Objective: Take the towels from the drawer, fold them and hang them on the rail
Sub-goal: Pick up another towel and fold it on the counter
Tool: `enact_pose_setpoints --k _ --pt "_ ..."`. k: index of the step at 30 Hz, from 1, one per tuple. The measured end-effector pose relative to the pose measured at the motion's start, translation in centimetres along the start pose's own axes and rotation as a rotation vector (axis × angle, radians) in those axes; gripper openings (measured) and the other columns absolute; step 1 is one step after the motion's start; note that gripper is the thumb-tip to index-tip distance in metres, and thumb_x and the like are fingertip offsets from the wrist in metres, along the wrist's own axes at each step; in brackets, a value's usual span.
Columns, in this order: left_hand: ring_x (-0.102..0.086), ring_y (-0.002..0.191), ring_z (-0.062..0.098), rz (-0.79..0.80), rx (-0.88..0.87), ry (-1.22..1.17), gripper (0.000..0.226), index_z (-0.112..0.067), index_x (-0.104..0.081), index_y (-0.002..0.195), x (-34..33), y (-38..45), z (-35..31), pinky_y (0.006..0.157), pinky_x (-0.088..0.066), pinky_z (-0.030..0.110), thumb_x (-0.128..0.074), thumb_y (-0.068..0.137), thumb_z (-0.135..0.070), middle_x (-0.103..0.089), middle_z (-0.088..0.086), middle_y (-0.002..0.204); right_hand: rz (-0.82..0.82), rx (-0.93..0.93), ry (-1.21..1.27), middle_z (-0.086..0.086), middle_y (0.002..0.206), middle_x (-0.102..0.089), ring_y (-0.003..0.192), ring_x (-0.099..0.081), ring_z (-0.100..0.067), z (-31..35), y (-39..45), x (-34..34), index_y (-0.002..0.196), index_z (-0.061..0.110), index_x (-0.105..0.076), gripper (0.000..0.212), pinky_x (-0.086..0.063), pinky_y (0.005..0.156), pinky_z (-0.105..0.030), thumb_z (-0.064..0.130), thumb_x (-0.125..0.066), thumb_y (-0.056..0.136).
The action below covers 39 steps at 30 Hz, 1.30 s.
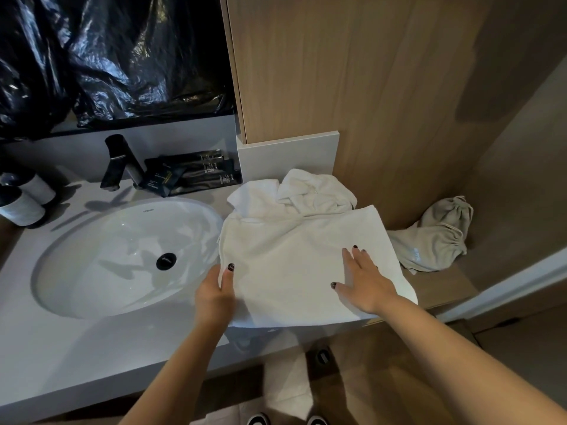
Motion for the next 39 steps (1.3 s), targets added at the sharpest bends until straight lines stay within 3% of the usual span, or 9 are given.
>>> enact_pose_setpoints --k 4,7,14,18,21,24,29,34,39 --pt "-0.059 0.076 -0.003 0.034 -0.212 -0.086 0.02 -0.03 -0.059 0.089 0.7 0.9 -3.7 0.063 -0.042 0.011 -0.044 0.095 -0.043 -0.064 -0.016 0.078 -0.01 -0.015 0.139 0.001 0.166 0.001 0.152 0.004 -0.021 0.6 -0.1 0.7 0.157 0.025 -0.005 0.08 -0.018 0.119 -0.044 0.05 -0.05 0.096" --pt "-0.056 0.068 0.01 0.094 -0.022 -0.127 0.022 -0.023 -0.057 0.073 0.4 4.1 -3.3 0.06 -0.043 0.025 -0.058 0.092 -0.033 -0.06 -0.009 0.066 -0.225 -0.048 0.338 -0.009 0.149 -0.041 0.138 -0.035 -0.026 0.3 0.0 3.2 0.139 0.01 -0.044 0.052 -0.035 0.105 -0.036 0.035 -0.058 0.095" --pt "-0.062 0.097 0.031 0.249 0.173 -0.02 0.029 -0.013 -0.056 0.111 -2.0 8.3 -1.0 0.078 -0.048 0.036 -0.058 0.097 -0.038 -0.064 0.01 0.106 -0.511 -0.276 0.469 -0.012 0.145 -0.038 0.137 -0.032 -0.032 -4.3 1.1 6.2 0.143 0.007 -0.039 0.065 -0.034 0.111 -0.044 0.027 -0.069 0.089" --pt "-0.073 0.089 0.024 0.343 0.18 -0.378 0.031 -0.02 -0.069 0.102 -2.9 8.8 -2.1 0.073 -0.055 0.035 -0.049 0.101 -0.043 -0.076 0.005 0.099 -0.461 -0.437 0.793 -0.012 0.13 -0.056 0.123 -0.051 -0.033 -7.5 3.0 6.1 0.142 0.005 -0.043 0.061 -0.042 0.102 -0.038 0.027 -0.067 0.091" --pt "-0.074 0.082 0.017 0.305 0.257 -0.414 0.037 -0.021 -0.071 0.096 -3.2 9.7 -1.8 0.07 -0.057 0.03 -0.049 0.095 -0.051 -0.077 0.0 0.09 -0.504 -0.486 0.934 -0.007 0.082 -0.065 0.088 -0.06 -0.031 -9.3 3.6 6.2 0.086 0.011 -0.067 0.015 -0.044 0.08 -0.035 0.025 -0.064 0.093" --pt "-0.07 0.075 0.024 0.164 0.376 -0.303 0.037 -0.015 -0.067 0.084 -3.1 10.6 0.0 0.064 -0.051 0.029 -0.048 0.099 -0.042 -0.075 0.006 0.083 -0.618 -0.52 1.123 0.003 0.055 -0.06 0.063 -0.058 -0.022 -10.3 3.5 6.1 0.059 0.016 -0.058 0.035 -0.046 0.068 -0.03 0.021 -0.065 0.093" --pt "-0.062 0.092 0.035 0.084 0.309 -0.014 0.039 0.001 -0.063 0.099 -2.4 10.2 1.3 0.085 -0.048 0.043 -0.049 0.101 -0.036 -0.067 0.018 0.095 -0.509 -0.582 1.009 -0.011 0.077 -0.066 0.078 -0.062 -0.029 -9.8 3.4 4.6 0.069 0.01 -0.058 0.036 -0.049 0.069 -0.035 0.035 -0.063 0.093" --pt "-0.064 0.084 0.017 -0.013 0.202 -0.069 0.039 -0.02 -0.052 0.107 0.5 2.8 1.6 0.063 -0.052 0.027 -0.062 0.088 -0.053 -0.062 -0.004 0.095 -0.442 -0.455 0.999 -0.006 0.079 -0.07 0.078 -0.065 -0.021 -10.7 0.1 3.7 0.083 0.012 -0.069 0.025 -0.043 0.061 -0.029 0.036 -0.065 0.092" --pt "-0.058 0.09 0.009 -0.015 0.184 -0.037 0.043 -0.027 -0.049 0.111 0.9 -4.7 3.7 0.068 -0.05 0.025 -0.071 0.081 -0.05 -0.051 -0.01 0.104 -0.453 -0.43 1.085 0.009 0.079 -0.073 0.083 -0.066 -0.013 -11.9 -4.3 -0.2 0.099 0.021 -0.07 0.015 -0.044 0.063 -0.026 0.033 -0.068 0.09"
Point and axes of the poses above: each hand's wrist, its own y-axis towards the middle knuckle, its own x-axis out of the back of the hand, z = x × y, the point moved 7 cm from there along y, towards the middle knuckle
